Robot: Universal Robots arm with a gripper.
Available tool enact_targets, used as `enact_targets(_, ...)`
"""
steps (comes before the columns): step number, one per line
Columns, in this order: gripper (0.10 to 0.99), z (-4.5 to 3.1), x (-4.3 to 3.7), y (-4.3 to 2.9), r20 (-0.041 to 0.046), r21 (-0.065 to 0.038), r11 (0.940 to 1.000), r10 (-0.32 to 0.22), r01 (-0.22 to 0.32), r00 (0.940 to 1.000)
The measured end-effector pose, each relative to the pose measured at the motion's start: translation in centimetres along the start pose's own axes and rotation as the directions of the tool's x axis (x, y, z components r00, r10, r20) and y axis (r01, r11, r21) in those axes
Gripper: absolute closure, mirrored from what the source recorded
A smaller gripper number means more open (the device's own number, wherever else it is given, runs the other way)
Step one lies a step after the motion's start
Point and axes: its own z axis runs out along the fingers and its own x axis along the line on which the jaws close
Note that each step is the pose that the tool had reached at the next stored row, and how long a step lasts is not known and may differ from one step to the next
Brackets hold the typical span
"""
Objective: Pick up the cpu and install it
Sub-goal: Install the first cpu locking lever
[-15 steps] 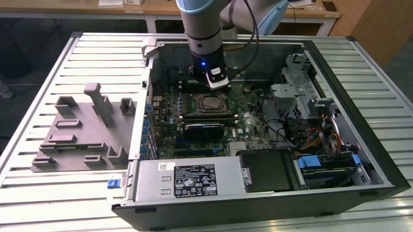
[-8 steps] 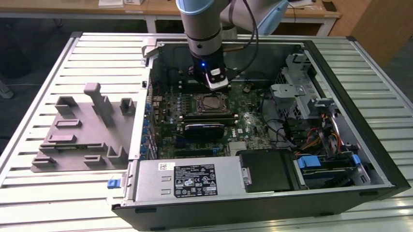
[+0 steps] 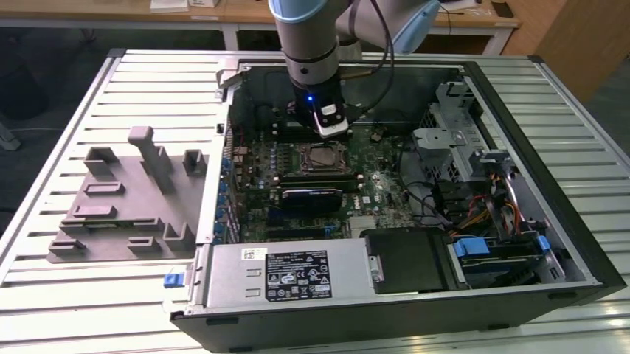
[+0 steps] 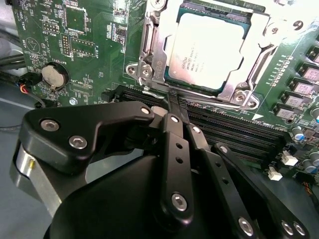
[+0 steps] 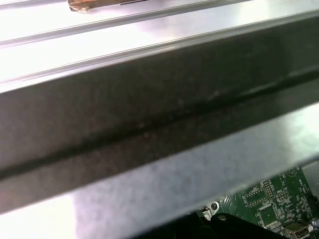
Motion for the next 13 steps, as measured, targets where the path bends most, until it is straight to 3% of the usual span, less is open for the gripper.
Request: enact_targets(13,0.980,-0.88,-0.12,0.18,0.0001,0.000,1.0000,0.000,0.000,1.0000)
